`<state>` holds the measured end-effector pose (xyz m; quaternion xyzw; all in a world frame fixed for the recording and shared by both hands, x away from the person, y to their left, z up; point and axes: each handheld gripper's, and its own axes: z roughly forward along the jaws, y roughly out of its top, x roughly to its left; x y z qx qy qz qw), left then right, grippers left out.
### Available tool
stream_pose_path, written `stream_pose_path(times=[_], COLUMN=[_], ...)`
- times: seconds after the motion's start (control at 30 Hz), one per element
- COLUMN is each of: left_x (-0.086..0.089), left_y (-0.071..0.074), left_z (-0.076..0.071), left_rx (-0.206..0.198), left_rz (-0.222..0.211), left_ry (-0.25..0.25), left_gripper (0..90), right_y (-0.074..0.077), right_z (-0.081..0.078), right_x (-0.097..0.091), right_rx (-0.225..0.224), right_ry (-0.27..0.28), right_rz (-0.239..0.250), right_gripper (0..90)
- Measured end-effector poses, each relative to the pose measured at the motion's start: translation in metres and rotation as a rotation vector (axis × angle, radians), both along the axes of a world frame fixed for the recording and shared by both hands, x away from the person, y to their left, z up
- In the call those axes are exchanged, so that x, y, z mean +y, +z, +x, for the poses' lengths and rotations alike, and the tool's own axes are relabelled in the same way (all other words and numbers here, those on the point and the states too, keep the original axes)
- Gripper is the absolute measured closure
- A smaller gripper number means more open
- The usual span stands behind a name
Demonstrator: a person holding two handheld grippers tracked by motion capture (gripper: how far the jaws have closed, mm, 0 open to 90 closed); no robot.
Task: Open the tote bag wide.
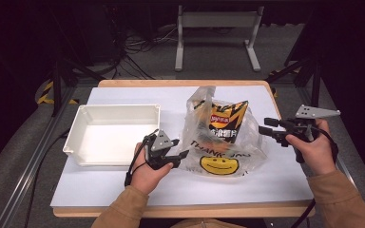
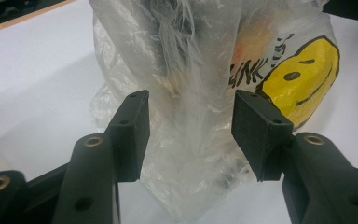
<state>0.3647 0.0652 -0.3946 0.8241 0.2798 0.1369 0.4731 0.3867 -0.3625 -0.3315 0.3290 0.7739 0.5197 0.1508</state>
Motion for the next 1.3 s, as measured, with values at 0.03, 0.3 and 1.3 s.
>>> stream_pose_path(times=[0.03, 0.3, 1.3], left_x=[0.0, 0.003, 0.01], left_y=[0.001, 0.004, 0.02], left_z=[0.0, -0.001, -0.004], left_rx=[0.001, -0.003, -0.021], left_rz=[-0.002, -0.025, -0.078], left_ry=[-0.002, -0.005, 0.004], left_gripper=[47.9, 49.9, 39.6], right_y=[0.001, -0.01, -0.103], right_z=[-0.005, -0.02, -0.006], right_x=[0.003, 0.015, 0.032], right_rx=[-0.009, -0.018, 0.044], right_ry=[0.014, 0.058, -0.024], right_rz=[-0.004, -0.039, -0.223], right_gripper=[51.5, 54.8, 26.8])
